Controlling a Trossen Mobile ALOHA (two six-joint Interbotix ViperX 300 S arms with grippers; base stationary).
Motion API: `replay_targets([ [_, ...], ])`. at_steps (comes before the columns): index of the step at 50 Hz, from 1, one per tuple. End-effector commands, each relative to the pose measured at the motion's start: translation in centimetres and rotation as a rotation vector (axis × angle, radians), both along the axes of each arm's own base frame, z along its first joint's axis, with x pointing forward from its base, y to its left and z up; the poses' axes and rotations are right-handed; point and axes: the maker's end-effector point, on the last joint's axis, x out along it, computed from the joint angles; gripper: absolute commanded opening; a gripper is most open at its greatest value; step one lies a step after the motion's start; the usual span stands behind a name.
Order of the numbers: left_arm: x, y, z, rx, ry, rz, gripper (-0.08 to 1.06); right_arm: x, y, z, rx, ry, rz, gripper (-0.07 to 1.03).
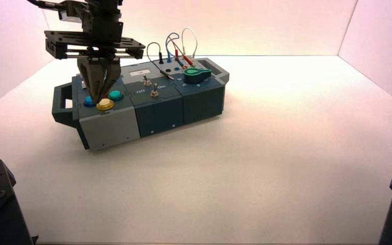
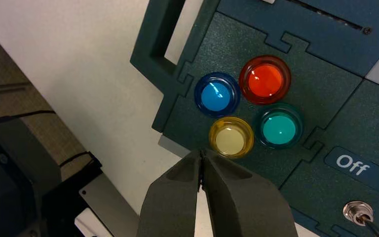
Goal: Push the yellow button with the right gripper.
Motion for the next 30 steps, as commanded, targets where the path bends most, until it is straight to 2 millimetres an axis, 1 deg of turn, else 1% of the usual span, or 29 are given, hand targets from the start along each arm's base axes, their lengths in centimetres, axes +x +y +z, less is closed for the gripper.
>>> replay_targets([
  [1,0.6,0.3,1.5,0.013,-0.032,0.003,-0.03,0.9,0.7,2.0,0.044,-0.031,-0.007,-0.02],
  [13,0.6,0.3,1.6,0.011,-0.034,0.004,-0.03,2.3,0.0,1.9,0.044,-0.032,-0.038,-0.02],
  [30,0.6,0.3,1.5,0.013,-0.032,0.003,-0.03,2.5,0.1,1.5,0.042,-0.033,-0.038,-0.02],
])
